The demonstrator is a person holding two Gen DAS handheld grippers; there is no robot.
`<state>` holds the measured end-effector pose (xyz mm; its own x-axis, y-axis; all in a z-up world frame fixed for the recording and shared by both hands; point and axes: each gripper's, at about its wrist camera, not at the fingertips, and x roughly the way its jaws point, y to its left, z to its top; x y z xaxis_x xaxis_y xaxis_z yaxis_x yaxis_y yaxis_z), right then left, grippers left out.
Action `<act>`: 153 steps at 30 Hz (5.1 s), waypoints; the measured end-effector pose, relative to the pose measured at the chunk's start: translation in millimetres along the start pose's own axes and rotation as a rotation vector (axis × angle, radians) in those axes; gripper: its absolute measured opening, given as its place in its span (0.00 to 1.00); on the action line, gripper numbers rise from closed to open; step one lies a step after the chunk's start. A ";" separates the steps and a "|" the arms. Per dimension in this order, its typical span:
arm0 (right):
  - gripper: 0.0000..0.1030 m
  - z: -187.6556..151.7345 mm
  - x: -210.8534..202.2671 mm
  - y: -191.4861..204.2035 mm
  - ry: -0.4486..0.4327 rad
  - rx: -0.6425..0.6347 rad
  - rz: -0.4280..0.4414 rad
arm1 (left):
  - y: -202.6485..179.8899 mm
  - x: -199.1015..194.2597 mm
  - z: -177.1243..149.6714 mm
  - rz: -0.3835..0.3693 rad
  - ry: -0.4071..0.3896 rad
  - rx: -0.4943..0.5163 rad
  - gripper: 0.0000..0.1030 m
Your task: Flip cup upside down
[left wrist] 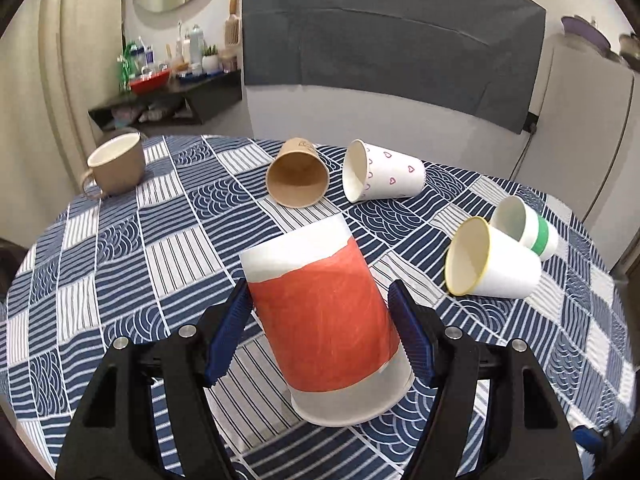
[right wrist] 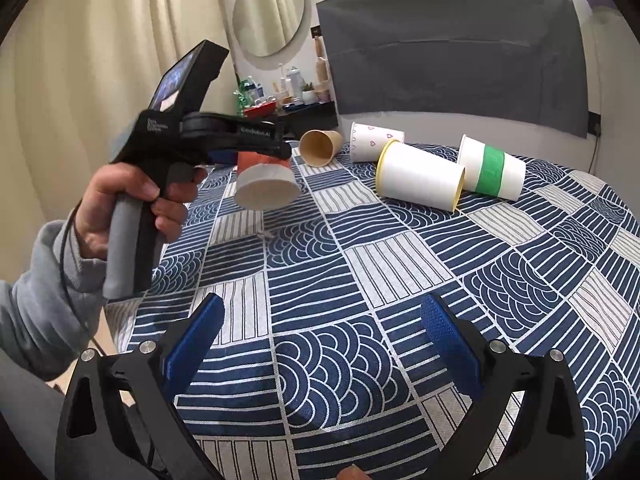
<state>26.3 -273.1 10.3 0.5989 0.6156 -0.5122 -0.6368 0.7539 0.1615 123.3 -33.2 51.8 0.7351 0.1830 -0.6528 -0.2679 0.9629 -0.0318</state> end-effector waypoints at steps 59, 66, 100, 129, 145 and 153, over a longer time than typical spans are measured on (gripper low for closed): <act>0.92 19.7 23.5 19.2 0.112 0.048 -0.170 | 36.2 -64.6 -88.2 -0.062 -0.163 0.342 0.94; 0.92 20.6 33.9 38.6 0.137 0.030 -0.195 | 58.7 -61.1 -97.9 -0.063 -0.148 0.315 0.94; 0.92 15.1 50.6 48.6 0.093 0.018 -0.299 | 66.4 -59.2 -110.3 -0.054 -0.155 0.321 0.94; 0.92 14.5 48.4 45.6 0.082 0.044 -0.310 | 61.8 -57.1 -111.1 -0.071 -0.140 0.351 0.94; 0.92 14.7 45.5 45.7 0.063 0.045 -0.331 | 66.5 -57.4 -109.4 -0.096 -0.134 0.324 0.94; 0.92 14.8 45.2 45.9 0.063 0.046 -0.332 | 66.6 -56.6 -108.9 -0.093 -0.129 0.320 0.94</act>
<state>31.3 -207.3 7.0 0.7379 0.3207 -0.5938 -0.3889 0.9212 0.0143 -4.0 -1.1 4.1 0.8250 0.0955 -0.5570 -0.0025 0.9862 0.1654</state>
